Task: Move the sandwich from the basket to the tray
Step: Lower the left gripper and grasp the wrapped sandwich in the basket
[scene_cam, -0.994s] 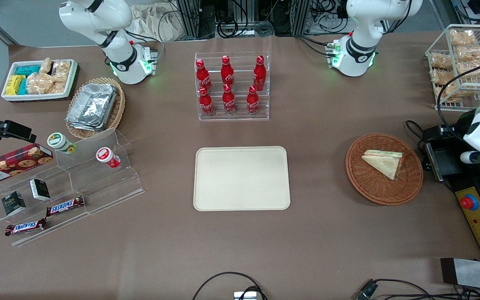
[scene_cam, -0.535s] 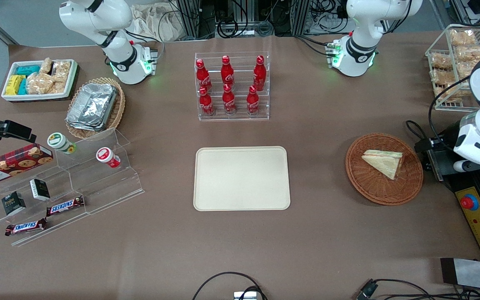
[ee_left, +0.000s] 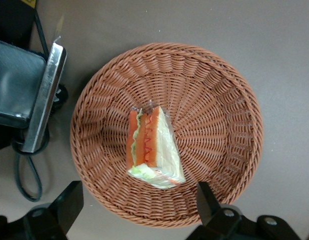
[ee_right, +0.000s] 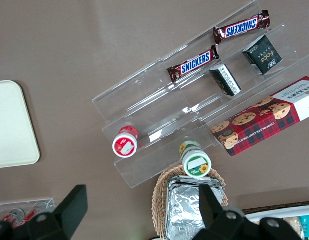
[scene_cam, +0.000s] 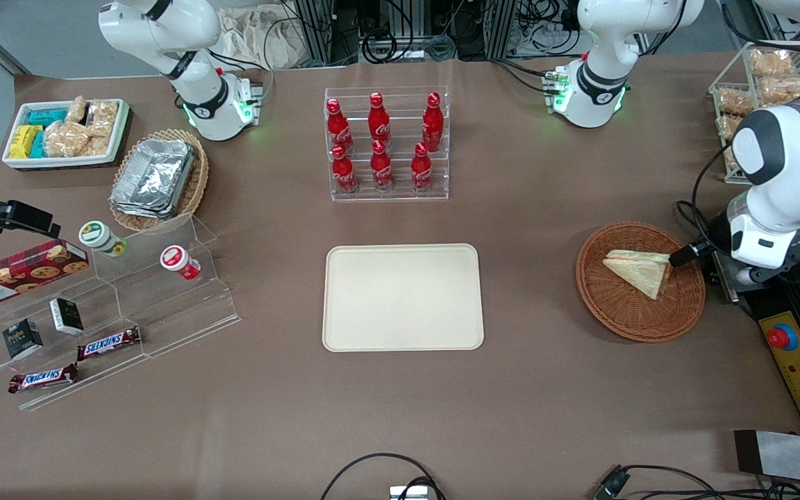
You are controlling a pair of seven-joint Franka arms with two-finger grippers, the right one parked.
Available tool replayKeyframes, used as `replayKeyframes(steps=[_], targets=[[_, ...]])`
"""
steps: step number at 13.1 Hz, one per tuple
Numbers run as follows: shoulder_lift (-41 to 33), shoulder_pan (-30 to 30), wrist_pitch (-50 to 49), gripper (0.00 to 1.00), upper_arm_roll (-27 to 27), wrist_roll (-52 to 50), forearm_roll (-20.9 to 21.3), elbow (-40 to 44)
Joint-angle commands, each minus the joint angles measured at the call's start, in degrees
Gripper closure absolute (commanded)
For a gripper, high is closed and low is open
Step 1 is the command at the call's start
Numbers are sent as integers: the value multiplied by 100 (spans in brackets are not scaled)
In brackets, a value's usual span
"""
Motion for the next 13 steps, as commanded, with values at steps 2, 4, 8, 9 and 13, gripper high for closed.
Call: replayKeyframes(steps=[2, 4, 8, 9, 13], targets=[[-187, 13, 578, 0, -22, -313, -250, -475], [-186, 5, 1017, 0, -22, -505, -294, -765], [-29, 5, 1957, 0, -31, -779, -303, -1266], [41, -4, 2186, 0, -31, -857, -303, -1372], [349, -39, 2741, 0, -40, -1025, -303, -1504]])
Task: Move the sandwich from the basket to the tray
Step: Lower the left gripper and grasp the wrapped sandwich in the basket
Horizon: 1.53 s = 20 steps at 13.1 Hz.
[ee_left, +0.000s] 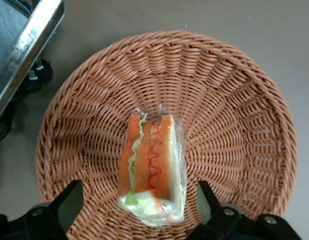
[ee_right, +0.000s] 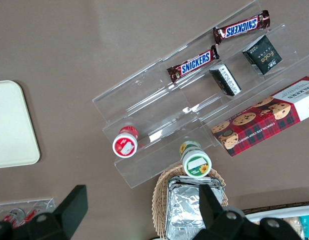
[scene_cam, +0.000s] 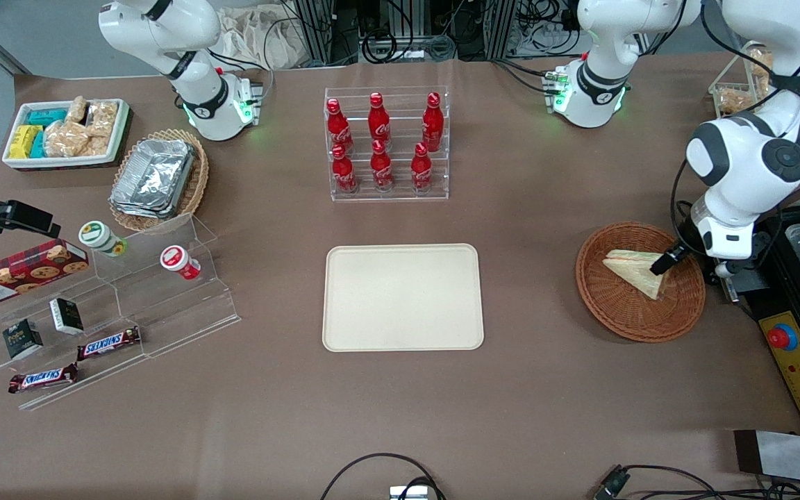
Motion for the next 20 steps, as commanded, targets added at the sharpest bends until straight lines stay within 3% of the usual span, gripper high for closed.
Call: replayKeyframes(steps=[1, 5, 7, 9, 14, 16, 20], targets=[[152, -36, 384, 0, -24, -107, -81, -78], [320, -54, 631, 1, -42, -159, -98, -131], [329, -63, 631, 20, -60, -299, -98, -122], [338, -185, 631, 60, -86, -405, -98, -113], [233, -212, 543, 75, -112, -379, -55, -52], [66, -326, 237, 75, -139, -335, 68, 44], [-312, -326, -1246, 75, -331, -231, 1069, 702]])
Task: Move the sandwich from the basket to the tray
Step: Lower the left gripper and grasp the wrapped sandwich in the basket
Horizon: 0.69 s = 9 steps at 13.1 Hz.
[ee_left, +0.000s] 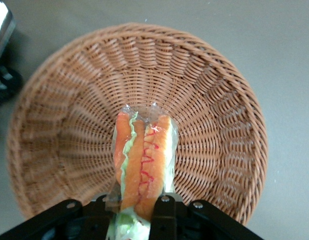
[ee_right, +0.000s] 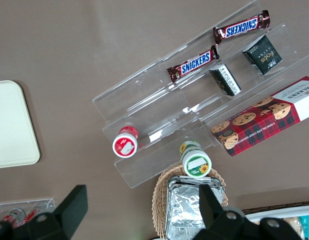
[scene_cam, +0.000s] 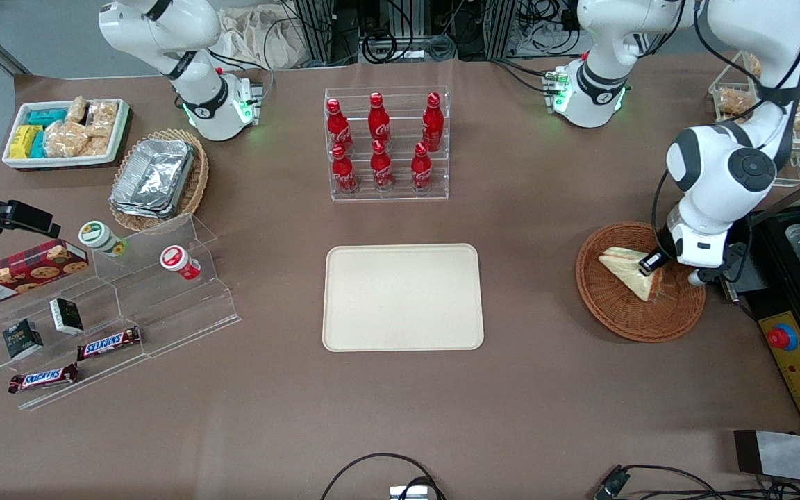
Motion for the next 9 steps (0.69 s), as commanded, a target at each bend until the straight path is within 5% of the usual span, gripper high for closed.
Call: replayKeyframes(steps=[1, 9], targets=[[-285, -8, -1018, 75, -261, 336, 351, 506], [-443, -8, -2049, 75, -1210, 2149, 343, 1176]])
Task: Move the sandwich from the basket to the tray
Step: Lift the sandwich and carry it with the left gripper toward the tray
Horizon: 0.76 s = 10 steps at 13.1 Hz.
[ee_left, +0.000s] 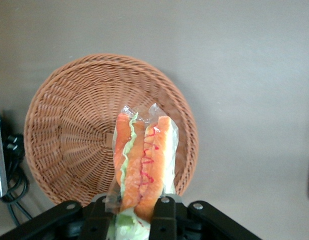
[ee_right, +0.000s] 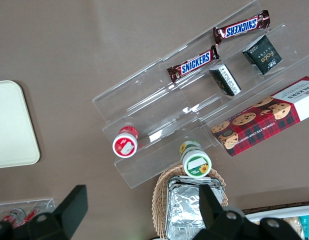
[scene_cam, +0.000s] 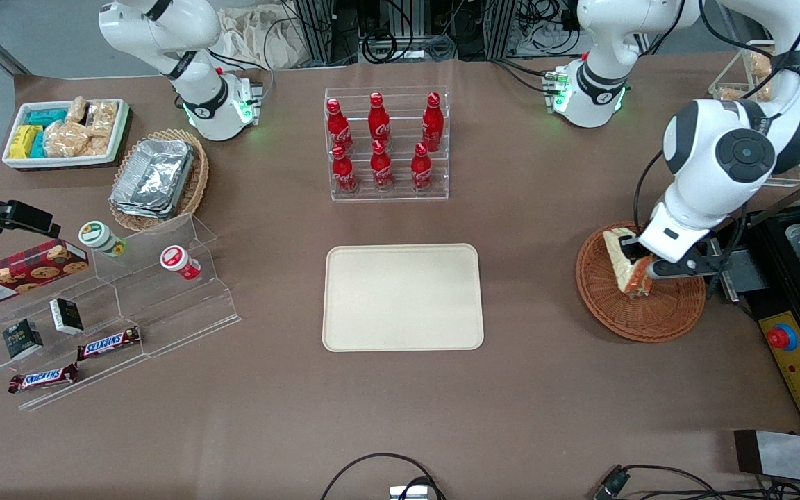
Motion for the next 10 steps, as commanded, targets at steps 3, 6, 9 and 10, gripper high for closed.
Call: replayKeyframes(steps=[3, 6, 9, 10], targets=[[-33, 0, -212, 75, -868, 128, -46, 190], [72, 0, -212, 70, -1352, 93, -65, 287], [362, 0, -212, 69, -1739, -336, -56, 514], [537, -9, -212, 69, -1871, -555, -56, 690]])
